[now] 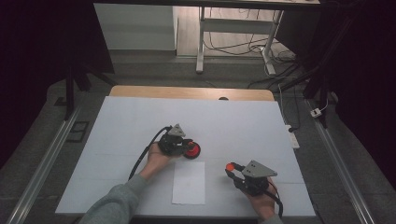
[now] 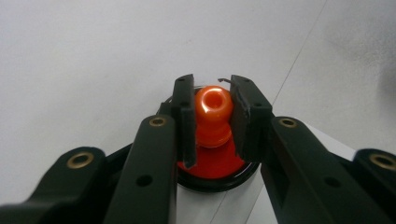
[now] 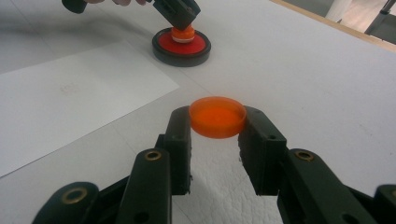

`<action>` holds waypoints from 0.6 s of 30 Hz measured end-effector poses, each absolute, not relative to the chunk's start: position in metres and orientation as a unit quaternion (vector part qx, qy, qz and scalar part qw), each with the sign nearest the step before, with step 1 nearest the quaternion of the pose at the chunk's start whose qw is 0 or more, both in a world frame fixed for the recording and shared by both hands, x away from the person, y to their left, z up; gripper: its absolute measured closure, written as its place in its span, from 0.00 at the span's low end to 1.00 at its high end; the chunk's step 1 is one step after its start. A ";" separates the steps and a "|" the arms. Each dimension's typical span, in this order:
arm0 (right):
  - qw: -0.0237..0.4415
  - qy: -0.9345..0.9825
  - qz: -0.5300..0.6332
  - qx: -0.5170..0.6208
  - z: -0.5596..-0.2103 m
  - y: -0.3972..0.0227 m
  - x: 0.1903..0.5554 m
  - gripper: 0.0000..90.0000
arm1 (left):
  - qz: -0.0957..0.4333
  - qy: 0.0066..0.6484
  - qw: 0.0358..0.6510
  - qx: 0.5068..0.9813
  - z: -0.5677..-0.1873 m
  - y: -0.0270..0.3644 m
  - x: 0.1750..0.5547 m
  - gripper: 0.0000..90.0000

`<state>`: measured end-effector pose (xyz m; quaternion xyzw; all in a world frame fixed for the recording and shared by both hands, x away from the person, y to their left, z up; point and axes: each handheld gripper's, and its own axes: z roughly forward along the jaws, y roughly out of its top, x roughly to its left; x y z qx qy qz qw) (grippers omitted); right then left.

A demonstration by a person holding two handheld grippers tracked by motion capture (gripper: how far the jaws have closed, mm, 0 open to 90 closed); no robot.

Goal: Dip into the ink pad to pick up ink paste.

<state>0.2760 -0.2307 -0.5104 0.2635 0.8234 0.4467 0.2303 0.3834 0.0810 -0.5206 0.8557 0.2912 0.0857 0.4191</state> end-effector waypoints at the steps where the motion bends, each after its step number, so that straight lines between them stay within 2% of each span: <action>1: 0.230 0.823 0.447 0.264 -0.510 -0.231 0.276 0.72 | 0.085 0.291 0.418 0.856 -0.521 0.081 0.383 0.80; 18: 0.232 0.824 0.445 0.264 -0.509 -0.231 0.275 0.72 | 0.092 0.288 0.413 0.859 -0.523 0.080 0.381 0.80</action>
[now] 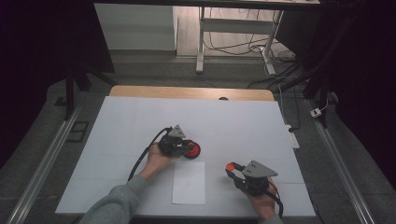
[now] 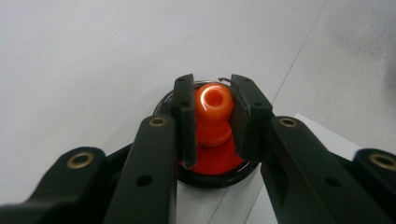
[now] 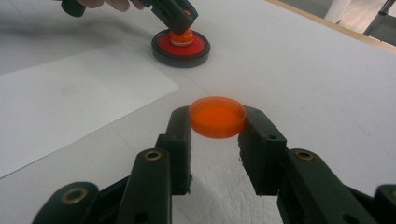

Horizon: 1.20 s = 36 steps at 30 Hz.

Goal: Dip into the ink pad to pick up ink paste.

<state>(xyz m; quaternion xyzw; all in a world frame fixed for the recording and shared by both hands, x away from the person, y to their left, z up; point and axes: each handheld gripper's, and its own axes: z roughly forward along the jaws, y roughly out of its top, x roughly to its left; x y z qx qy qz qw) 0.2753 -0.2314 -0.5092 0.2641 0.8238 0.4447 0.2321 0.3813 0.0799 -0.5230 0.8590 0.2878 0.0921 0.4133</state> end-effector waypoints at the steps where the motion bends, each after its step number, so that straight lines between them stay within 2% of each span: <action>1: 0.232 0.823 0.446 0.264 -0.509 -0.231 0.275 0.72 | 0.094 0.287 0.412 0.860 -0.523 0.079 0.381 0.80; 36: 0.234 0.822 0.447 0.263 -0.509 -0.229 0.273 0.72 | 0.123 0.286 0.412 0.856 -0.526 0.076 0.374 0.80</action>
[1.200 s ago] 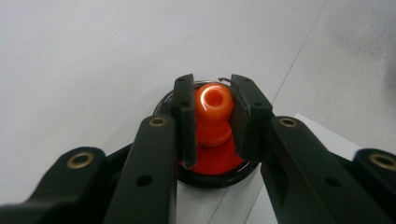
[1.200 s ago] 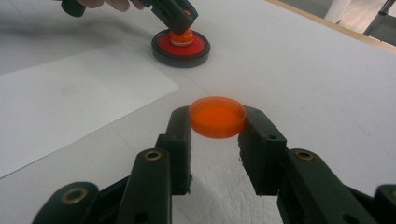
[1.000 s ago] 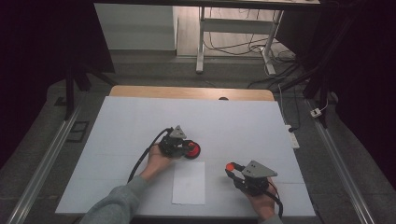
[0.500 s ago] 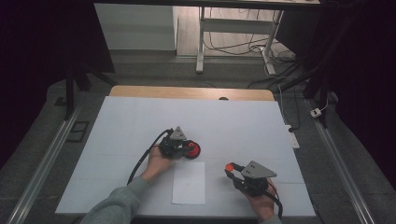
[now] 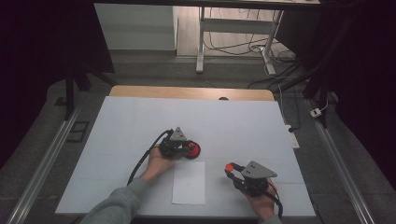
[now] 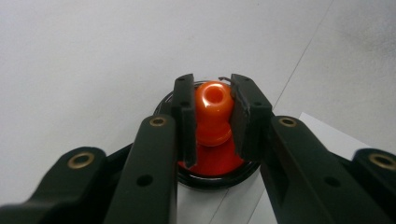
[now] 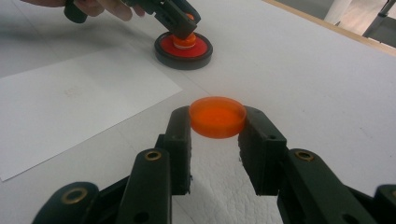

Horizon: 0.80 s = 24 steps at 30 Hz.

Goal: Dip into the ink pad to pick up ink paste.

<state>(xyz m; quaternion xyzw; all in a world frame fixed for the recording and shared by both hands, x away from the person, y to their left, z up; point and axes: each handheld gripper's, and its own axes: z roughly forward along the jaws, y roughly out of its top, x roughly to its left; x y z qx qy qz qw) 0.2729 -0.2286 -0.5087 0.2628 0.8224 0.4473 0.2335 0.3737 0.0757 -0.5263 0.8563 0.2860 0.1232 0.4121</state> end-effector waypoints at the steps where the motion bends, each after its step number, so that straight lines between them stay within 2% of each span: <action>1: 0.233 0.823 0.447 0.262 -0.509 -0.229 0.273 0.72 | 0.125 0.285 0.411 0.857 -0.526 0.076 0.374 0.80; 10: 0.235 0.825 0.442 0.264 -0.509 -0.228 0.274 0.72 | 0.120 0.284 0.415 0.856 -0.525 0.077 0.375 0.80; 16: 0.234 0.824 0.444 0.263 -0.510 -0.229 0.274 0.72 | 0.130 0.285 0.460 0.831 -0.506 0.083 0.370 0.80; 24: 0.234 0.825 0.443 0.260 -0.510 -0.227 0.274 0.71 | 0.114 0.298 0.469 0.823 -0.501 0.092 0.372 0.80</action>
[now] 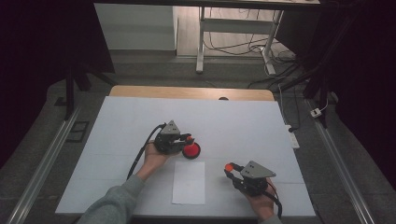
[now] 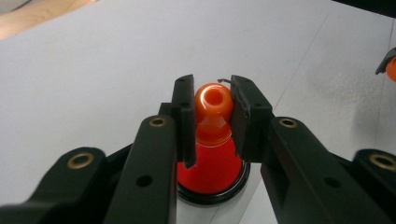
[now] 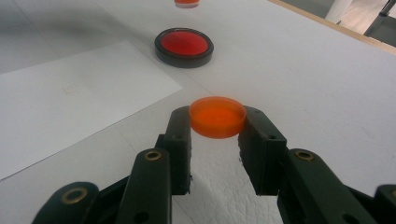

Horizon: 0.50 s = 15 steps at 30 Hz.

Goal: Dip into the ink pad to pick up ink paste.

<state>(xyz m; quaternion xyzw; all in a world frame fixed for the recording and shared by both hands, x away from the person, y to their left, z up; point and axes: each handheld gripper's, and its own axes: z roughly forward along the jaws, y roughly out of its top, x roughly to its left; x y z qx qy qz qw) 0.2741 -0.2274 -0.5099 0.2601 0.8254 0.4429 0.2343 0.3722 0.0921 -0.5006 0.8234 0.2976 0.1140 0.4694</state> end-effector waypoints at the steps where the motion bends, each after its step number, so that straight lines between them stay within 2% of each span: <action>1: 0.234 0.825 0.443 0.260 -0.510 -0.228 0.274 0.71 | 0.111 0.299 0.468 0.824 -0.502 0.092 0.373 0.80; 15: 0.235 0.825 0.443 0.262 -0.510 -0.229 0.275 0.71 | 0.097 0.299 0.444 0.839 -0.515 0.085 0.376 0.80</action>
